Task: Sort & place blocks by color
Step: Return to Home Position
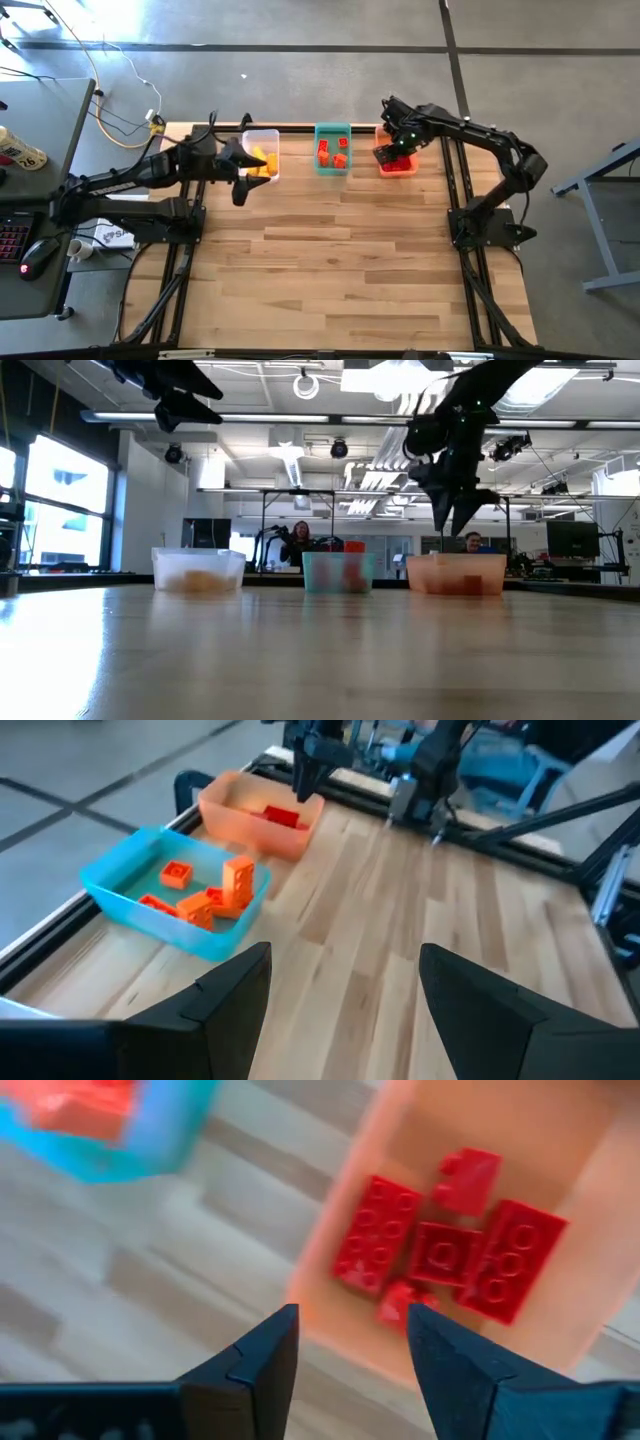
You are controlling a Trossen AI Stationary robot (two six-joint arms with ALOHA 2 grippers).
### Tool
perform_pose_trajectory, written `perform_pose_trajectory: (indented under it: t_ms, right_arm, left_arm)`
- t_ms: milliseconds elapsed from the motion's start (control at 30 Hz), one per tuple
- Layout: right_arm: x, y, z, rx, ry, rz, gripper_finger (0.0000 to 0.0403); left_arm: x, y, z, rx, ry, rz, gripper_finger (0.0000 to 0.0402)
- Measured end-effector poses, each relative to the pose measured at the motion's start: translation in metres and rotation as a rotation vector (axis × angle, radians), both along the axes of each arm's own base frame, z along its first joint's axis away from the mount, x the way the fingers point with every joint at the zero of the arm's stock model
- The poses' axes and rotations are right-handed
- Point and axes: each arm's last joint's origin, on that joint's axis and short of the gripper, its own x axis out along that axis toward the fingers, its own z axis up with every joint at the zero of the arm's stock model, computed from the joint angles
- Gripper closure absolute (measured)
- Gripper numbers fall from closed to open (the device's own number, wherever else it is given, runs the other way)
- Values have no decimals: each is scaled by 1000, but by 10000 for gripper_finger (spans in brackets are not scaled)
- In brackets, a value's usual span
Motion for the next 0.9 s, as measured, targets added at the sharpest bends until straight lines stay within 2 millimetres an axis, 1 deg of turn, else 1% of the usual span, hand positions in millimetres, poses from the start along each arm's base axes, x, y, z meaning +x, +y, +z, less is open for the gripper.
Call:
perform_pose_trajectory:
  t_ms: [200,300,567,733,900]
  right_arm:
    - [8,22,22,-52,-117,44,242]
    - [14,34,33,-82,-183,57,242]
    - [29,76,63,-156,-382,166,242]
    - [42,103,74,-173,-492,247,242]
    - [55,129,81,-184,-590,347,242]
  left_arm:
    - [-14,-9,-14,6,-91,-5,158]
    - [-22,-14,-24,-3,-113,-5,158]
    - [-40,-25,-49,-16,-256,-13,158]
    - [-50,-29,-64,-27,-294,-8,158]
    - [-56,-32,-84,-42,-303,-1,158]
